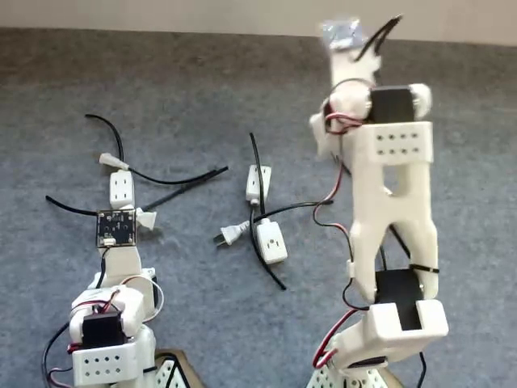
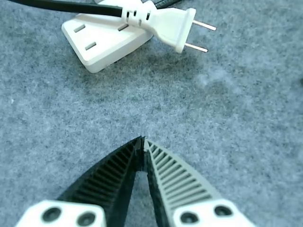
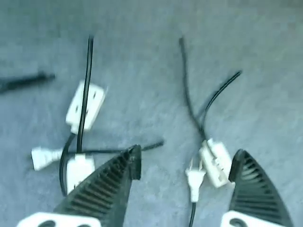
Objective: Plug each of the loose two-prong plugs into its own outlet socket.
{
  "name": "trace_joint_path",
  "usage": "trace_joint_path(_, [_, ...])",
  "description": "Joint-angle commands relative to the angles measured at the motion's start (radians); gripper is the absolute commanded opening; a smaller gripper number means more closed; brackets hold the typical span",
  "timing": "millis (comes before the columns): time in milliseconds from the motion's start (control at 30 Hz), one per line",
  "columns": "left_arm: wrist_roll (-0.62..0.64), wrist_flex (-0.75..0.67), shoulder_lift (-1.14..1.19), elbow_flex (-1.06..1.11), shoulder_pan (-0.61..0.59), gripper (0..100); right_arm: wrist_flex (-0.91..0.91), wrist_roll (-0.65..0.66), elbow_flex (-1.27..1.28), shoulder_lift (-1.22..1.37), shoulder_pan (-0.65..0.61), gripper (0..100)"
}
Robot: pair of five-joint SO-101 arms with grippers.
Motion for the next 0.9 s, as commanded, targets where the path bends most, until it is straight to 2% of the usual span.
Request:
trace_joint_path(0, [0.008, 0.005, -0.002, 0.016, -0.008, 1, 0.005, 0.011, -0.211, -0.005, 0.013, 29.7])
trace_joint_path(300, [0.008, 0.006, -0.002, 0.016, 0.004, 1, 0.01, 0.011, -0.638, -0.001, 0.036, 29.7])
trace_joint_path(600, [0.008, 0.006, -0.002, 0.016, 0.061, 1, -0.03, 0.012, -0.645, 0.002, 0.099, 29.7])
trace_joint_path(767, [0.003, 0.002, -0.002, -0.033, 0.047, 1, -0.028, 0.012, -0.644, 0.002, 0.099, 29.7])
trace_joint_path(867, [0.008, 0.002, -0.002, -0.122, -0.015, 1, -0.03, 0.011, -0.644, 0.002, 0.097, 29.7])
